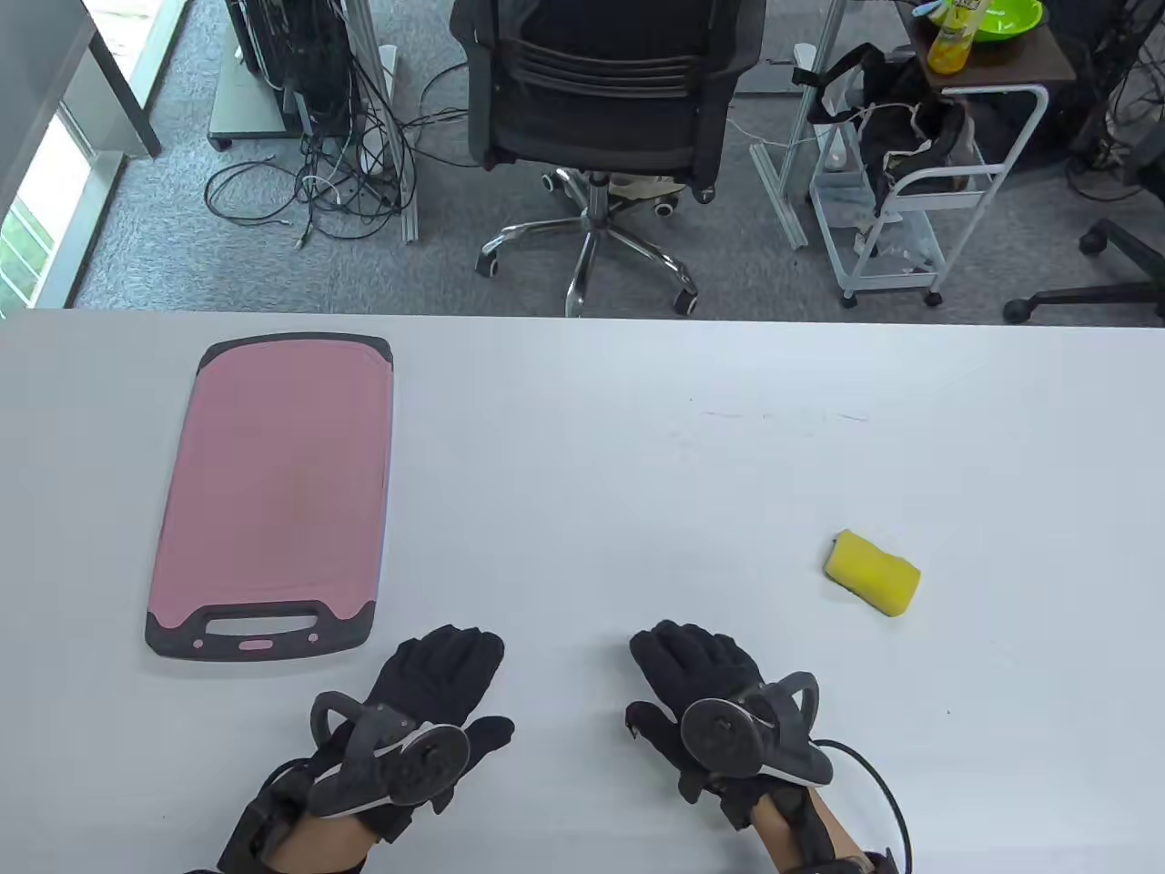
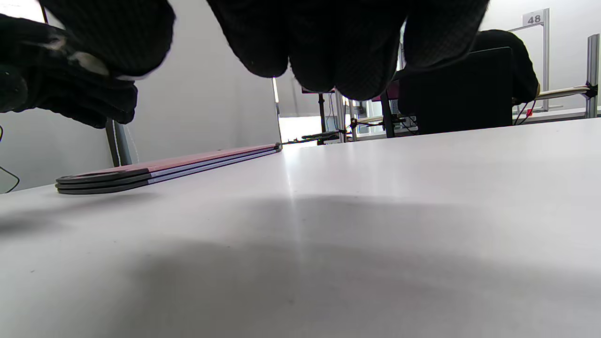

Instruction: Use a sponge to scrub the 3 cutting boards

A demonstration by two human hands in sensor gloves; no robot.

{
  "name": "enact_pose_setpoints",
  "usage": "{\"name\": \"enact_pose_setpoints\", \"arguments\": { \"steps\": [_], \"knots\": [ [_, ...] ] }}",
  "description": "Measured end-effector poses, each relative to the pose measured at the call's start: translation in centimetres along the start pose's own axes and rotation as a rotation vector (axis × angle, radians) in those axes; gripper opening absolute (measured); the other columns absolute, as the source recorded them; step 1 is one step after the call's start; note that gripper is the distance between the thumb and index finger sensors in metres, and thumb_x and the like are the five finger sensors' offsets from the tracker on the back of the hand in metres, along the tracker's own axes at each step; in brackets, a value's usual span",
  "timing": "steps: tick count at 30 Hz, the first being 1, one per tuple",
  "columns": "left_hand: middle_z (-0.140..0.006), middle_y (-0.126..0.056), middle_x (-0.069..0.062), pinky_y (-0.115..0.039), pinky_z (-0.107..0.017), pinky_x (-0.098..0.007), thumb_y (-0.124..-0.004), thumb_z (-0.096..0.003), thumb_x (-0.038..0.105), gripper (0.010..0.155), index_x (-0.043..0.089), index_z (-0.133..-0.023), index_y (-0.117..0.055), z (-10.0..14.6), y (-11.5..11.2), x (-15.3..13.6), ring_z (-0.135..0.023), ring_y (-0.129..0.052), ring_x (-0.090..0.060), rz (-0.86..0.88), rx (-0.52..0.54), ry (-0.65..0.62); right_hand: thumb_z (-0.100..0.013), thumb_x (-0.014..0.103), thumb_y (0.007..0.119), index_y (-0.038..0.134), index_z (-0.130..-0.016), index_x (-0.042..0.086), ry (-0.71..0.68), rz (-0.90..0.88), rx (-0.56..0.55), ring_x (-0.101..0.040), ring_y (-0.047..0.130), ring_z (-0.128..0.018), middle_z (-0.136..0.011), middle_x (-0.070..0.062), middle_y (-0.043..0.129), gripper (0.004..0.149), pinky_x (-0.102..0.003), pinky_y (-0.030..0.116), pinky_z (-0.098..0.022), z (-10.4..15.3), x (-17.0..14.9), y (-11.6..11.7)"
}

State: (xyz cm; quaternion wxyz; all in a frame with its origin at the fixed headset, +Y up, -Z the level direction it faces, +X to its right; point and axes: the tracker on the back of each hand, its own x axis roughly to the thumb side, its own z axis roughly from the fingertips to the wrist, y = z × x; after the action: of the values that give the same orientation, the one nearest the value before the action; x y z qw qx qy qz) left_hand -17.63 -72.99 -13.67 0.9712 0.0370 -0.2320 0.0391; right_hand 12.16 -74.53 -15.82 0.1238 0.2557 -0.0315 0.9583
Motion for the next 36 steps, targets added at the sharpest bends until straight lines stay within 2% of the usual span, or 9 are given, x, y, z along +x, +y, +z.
{"name": "enact_pose_setpoints", "arguments": {
  "steps": [8,12,17,20,25,29,30,36],
  "knots": [
    [-0.115,-0.068,-0.009,-0.072,-0.073,-0.057,-0.073,-0.0448,0.070,0.087,0.022,-0.115,-0.051,0.1,0.3,-1.5,-0.104,-0.078,-0.036,0.050,0.001,0.035,-0.048,0.056,0.072,0.060,-0.107,0.016,0.026,0.002,0.007,-0.038,0.069,-0.093,-0.106,-0.014,0.063,0.072,-0.059,0.059,-0.068,0.0,-0.6,0.1],
    [-0.115,-0.068,-0.008,-0.072,-0.073,-0.057,-0.073,-0.0447,0.069,0.087,0.022,-0.115,-0.052,0.0,0.2,-1.8,-0.104,-0.078,-0.035,0.066,-0.007,0.038,-0.047,0.056,0.073,0.061,-0.106,0.017,0.090,0.024,-0.038,-0.038,0.069,-0.093,-0.106,-0.014,0.063,0.071,-0.059,0.059,-0.067,0.3,-2.3,-1.0],
    [-0.115,-0.069,-0.008,-0.072,-0.073,-0.057,-0.073,-0.0447,0.069,0.087,0.023,-0.115,-0.052,-0.3,-0.2,-2.6,-0.104,-0.079,-0.035,0.091,-0.031,0.050,-0.047,0.055,0.073,0.060,-0.106,0.017,0.278,0.017,-0.100,-0.038,0.068,-0.094,-0.107,-0.014,0.062,0.072,-0.060,0.059,-0.067,0.5,-8.2,-3.6],
    [-0.114,-0.070,-0.007,-0.072,-0.073,-0.057,-0.073,-0.0444,0.069,0.087,0.023,-0.115,-0.053,-0.5,-0.6,-2.8,-0.103,-0.079,-0.035,0.104,-0.054,0.048,-0.047,0.054,0.074,0.060,-0.107,0.016,0.404,0.047,-0.119,-0.040,0.060,-0.098,-0.109,-0.014,0.058,0.072,-0.062,0.054,-0.069,0.9,-12.1,-5.1],
    [-0.114,-0.070,-0.008,-0.073,-0.073,-0.056,-0.073,-0.0444,0.069,0.086,0.023,-0.114,-0.053,-1.2,-2.5,-1.8,-0.103,-0.080,-0.034,0.110,-0.143,-0.001,-0.047,0.054,0.075,0.054,-0.109,0.017,0.596,0.032,-0.064,-0.042,0.049,-0.102,-0.112,-0.014,0.050,0.075,-0.064,0.048,-0.071,0.9,-18.4,-6.5],
    [-0.114,-0.070,-0.007,-0.073,-0.073,-0.056,-0.073,-0.0445,0.069,0.086,0.023,-0.115,-0.053,-1.5,-2.7,-2.0,-0.103,-0.079,-0.034,0.157,-0.149,0.007,-0.045,0.052,0.078,0.052,-0.109,0.018,0.703,-0.055,0.028,-0.042,0.042,-0.103,-0.113,-0.012,0.046,0.077,-0.065,0.044,-0.072,0.2,-22.0,-5.7],
    [-0.114,-0.070,-0.008,-0.073,-0.073,-0.056,-0.073,-0.0445,0.070,0.086,0.023,-0.114,-0.053,-1.5,-2.7,-2.2,-0.103,-0.080,-0.034,0.188,-0.151,0.010,-0.045,0.051,0.079,0.051,-0.109,0.018,0.721,-0.086,0.080,-0.042,0.040,-0.104,-0.114,-0.012,0.045,0.077,-0.065,0.043,-0.072,0.1,-22.9,-5.2],
    [-0.114,-0.070,-0.008,-0.073,-0.073,-0.056,-0.073,-0.0446,0.070,0.086,0.023,-0.114,-0.053,-1.8,-2.8,-2.4,-0.103,-0.079,-0.035,0.239,-0.155,0.019,-0.042,0.049,0.085,0.053,-0.108,0.019,0.718,-0.091,0.154,-0.041,0.042,-0.103,-0.113,-0.011,0.047,0.080,-0.066,0.041,-0.072,-0.4,-24.5,-2.9]
  ]
}}
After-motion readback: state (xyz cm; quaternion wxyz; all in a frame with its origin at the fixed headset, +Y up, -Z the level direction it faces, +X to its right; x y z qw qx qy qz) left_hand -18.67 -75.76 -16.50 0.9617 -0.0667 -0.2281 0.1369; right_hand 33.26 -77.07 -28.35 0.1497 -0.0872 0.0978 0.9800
